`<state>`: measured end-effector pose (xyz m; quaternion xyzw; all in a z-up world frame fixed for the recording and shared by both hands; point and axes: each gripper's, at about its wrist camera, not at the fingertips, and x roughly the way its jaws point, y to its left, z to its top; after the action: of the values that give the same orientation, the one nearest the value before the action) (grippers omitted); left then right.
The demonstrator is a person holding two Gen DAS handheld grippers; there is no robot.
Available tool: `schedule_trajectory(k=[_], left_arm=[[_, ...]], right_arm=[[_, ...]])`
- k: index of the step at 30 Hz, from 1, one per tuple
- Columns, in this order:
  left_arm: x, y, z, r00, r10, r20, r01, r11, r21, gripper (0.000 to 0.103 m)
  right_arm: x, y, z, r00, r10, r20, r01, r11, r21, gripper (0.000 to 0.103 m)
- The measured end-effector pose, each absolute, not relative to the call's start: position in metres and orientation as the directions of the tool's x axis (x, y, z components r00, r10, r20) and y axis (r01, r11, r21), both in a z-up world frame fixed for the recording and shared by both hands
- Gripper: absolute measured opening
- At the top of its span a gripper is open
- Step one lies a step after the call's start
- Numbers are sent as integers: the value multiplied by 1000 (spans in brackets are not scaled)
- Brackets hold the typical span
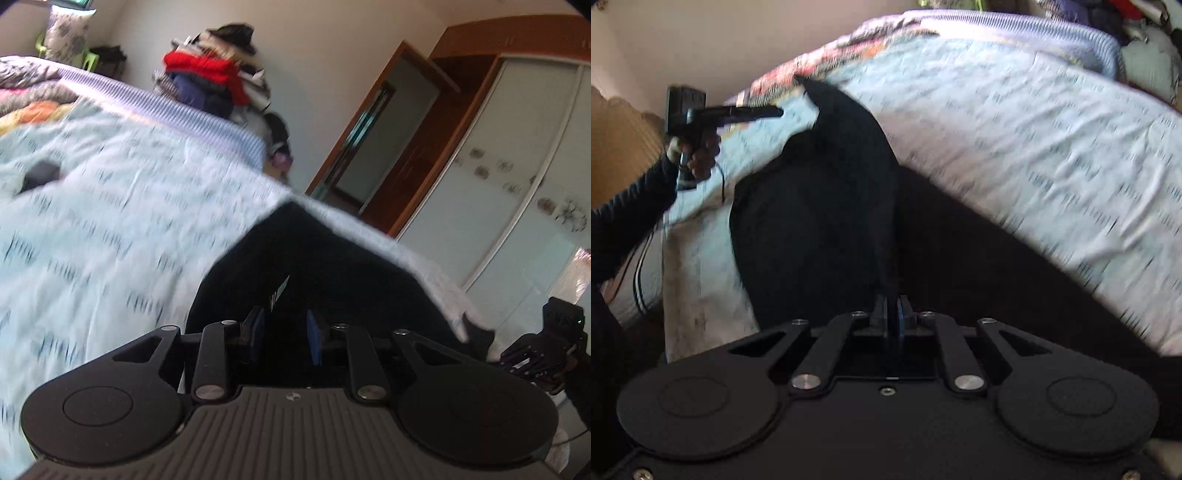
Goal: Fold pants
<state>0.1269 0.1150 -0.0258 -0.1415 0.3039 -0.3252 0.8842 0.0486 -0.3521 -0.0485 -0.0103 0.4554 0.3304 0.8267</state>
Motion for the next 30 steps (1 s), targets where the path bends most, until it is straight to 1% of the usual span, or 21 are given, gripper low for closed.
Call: schedule_trajectory(k=[2, 3, 4, 5, 6, 7, 8, 10, 12, 13, 14, 16, 17, 18, 20, 22, 24, 26, 29, 30], left_arm=[[120, 111, -30, 608, -623, -493, 482, 782, -394, 29], [118, 109, -28, 615, -608, -502, 480, 794, -373, 29], [117, 111, -25, 624, -601, -499, 485, 799, -356, 30], [117, 110, -20, 639, -589, -495, 490, 807, -329, 30], [117, 108, -13, 654, -576, -490, 494, 816, -301, 30], [117, 108, -6, 666, -577, -473, 506, 815, -284, 30], [117, 108, 2, 670, -589, -452, 517, 807, -284, 30], [121, 108, 18, 689, -605, -400, 525, 796, -300, 33], [124, 107, 28, 702, -609, -368, 521, 792, -318, 44], [123, 106, 29, 712, -602, -360, 512, 797, -320, 55], [122, 104, 29, 716, -595, -365, 503, 802, -322, 60], [120, 103, 24, 709, -574, -410, 467, 818, -337, 60], [116, 105, 19, 711, -559, -427, 439, 827, -352, 59], [113, 111, 13, 708, -558, -433, 407, 823, -395, 59], [109, 130, -5, 660, -616, -431, 347, 758, -551, 59], [102, 144, -20, 652, -629, -423, 280, 718, -637, 59], [99, 153, -31, 634, -658, -407, 210, 653, -727, 59], [102, 159, -42, 629, -671, -393, 131, 590, -797, 60], [109, 164, -56, 637, -645, -421, -3, 544, -839, 60], [111, 165, -59, 638, -626, -447, -51, 545, -837, 60]], right_arm=[[50, -348, -55, 372, 500, -782, -513, 813, 276, 14], [51, -350, -51, 397, 496, -772, -489, 826, 279, 17], [52, -354, -44, 431, 519, -738, -472, 827, 306, 25], [51, -357, -36, 457, 567, -686, -460, 810, 363, 32], [55, -360, -30, 467, 612, -638, -454, 785, 421, 38], [58, -360, -26, 478, 634, -608, -448, 771, 452, 53], [62, -359, -22, 504, 640, -580, -436, 768, 469, 66], [76, -353, -20, 530, 657, -536, -404, 751, 521, 66], [91, -343, -24, 537, 679, -500, -372, 723, 583, 67], [98, -335, -27, 530, 692, -491, -365, 708, 605, 67], [103, -324, -29, 521, 699, -489, -359, 700, 617, 67], [111, -303, -36, 486, 727, -485, -350, 671, 654, 68], [108, -292, -43, 463, 760, -456, -333, 626, 706, 68], [108, -287, -51, 437, 797, -416, -307, 567, 764, 68], [96, -276, -70, 395, 852, -342, -222, 450, 865, 68], [82, -273, -89, 389, 866, -315, -126, 389, 913, 69], [70, -276, -98, 414, 846, -336, -55, 391, 919, 70], [61, -283, -104, 447, 821, -355, 0, 397, 918, 74], [49, -297, -108, 498, 784, -372, 82, 384, 920, 74], [45, -299, -108, 510, 773, -377, 100, 383, 918, 74]])
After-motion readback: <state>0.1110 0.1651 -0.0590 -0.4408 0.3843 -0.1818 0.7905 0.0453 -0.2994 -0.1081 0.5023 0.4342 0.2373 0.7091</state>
